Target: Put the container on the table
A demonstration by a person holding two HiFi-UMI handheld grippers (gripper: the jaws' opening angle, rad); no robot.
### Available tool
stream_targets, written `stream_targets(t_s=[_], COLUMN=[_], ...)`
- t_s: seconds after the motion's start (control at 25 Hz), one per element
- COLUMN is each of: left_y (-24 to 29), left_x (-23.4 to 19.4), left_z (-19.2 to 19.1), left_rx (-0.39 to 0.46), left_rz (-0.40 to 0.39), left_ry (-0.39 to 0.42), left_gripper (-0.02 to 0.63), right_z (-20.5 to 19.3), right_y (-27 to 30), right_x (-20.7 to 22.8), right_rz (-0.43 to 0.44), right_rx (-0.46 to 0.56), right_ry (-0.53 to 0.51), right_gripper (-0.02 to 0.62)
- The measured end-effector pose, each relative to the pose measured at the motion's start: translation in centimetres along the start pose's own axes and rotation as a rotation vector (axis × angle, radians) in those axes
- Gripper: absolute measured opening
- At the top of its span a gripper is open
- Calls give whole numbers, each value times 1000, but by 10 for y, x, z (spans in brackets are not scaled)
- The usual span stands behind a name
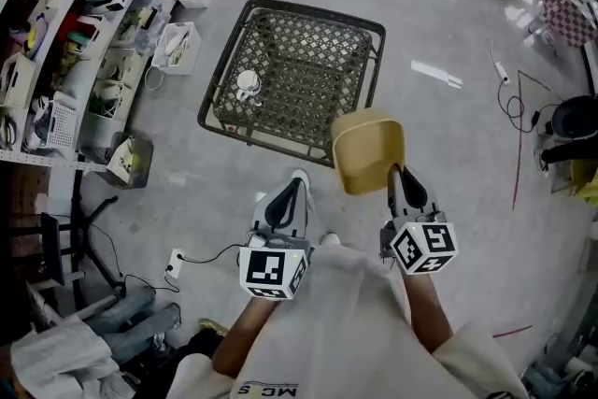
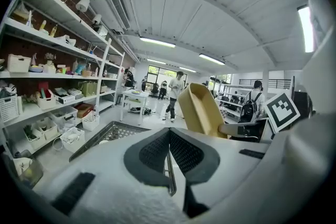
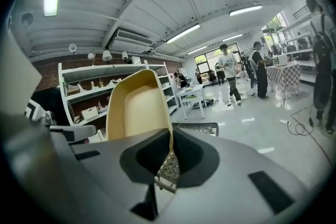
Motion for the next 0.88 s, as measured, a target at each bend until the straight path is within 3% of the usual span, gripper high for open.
stream_targets(t_s=[0.48, 0.88], left_y=[96, 134], left_x=[-87, -115], left_z=[31, 21], left_rx=[36, -6], left_rz=[-77, -124], left_ry=[-59, -60], left_gripper=[25, 25], right_z=[25, 12], right_y=[130, 161], right_x=[-32, -28], right_rz=[-34, -92], right_rx=[7, -2], right_ry=[-54, -44], right_gripper=[32, 32])
Point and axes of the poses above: the fingertips, and each gripper's own axes: y forward along the fingers, x to its right, z out of its top, the point moved 1 cm from there along -y, backward along the fingers, and after that the axes turned 15 degrees about x, right-handed, at the moved point
